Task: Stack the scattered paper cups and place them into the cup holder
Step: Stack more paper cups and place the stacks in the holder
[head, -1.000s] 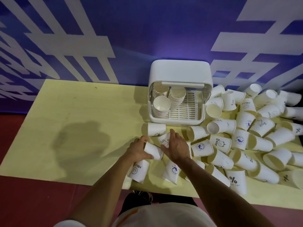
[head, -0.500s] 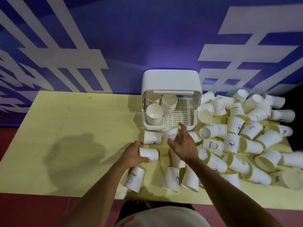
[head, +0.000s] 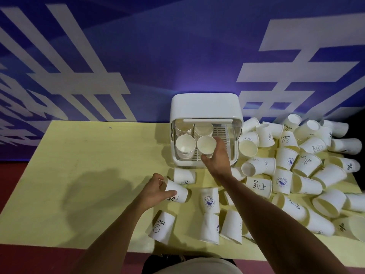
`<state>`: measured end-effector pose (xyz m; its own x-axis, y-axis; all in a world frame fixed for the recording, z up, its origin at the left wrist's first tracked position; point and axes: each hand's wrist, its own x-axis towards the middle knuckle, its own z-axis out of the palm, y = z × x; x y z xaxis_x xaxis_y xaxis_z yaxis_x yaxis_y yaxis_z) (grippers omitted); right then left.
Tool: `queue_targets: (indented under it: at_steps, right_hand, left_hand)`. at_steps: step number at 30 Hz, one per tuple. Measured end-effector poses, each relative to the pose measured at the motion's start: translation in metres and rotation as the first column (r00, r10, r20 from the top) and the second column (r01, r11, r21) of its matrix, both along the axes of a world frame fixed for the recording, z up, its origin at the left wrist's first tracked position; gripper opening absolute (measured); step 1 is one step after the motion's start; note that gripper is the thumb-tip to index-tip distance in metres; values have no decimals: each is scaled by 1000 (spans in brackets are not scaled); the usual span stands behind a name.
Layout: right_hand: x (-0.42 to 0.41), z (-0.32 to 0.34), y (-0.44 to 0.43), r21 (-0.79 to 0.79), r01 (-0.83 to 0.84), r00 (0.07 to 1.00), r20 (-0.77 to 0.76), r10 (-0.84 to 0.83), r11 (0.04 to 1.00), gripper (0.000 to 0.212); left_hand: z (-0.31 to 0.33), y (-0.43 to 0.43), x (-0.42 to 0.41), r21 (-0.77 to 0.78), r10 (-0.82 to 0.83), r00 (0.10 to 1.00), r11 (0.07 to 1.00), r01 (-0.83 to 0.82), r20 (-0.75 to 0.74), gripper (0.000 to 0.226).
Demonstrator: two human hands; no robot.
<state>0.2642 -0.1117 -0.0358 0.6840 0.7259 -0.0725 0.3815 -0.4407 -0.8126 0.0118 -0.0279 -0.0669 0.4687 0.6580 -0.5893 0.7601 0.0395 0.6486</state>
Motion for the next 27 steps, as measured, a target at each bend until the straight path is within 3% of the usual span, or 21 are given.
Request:
queue_targets:
  at_steps: [7,12,19,27]
  right_hand:
    - [-2,-12,9,-101,-13,996,81,22,995,76]
    - [-2,-18,10,-179,-37,985,158,66,983,84]
    - [0,-16,7,-213,-49,989,129,78,976,89]
    - [6,-16,5,-283,-101,975,163,152,954,84]
  left_hand:
    - [5,0,5,25,61,997,998,-62,50,69]
    - [7,-1,5,14,65,997,998,-66,49,77]
    - [13,-2,12,8,104,992,994,-105,72,84]
    - [20,-9,21,7,98,993,995,-99,63,75]
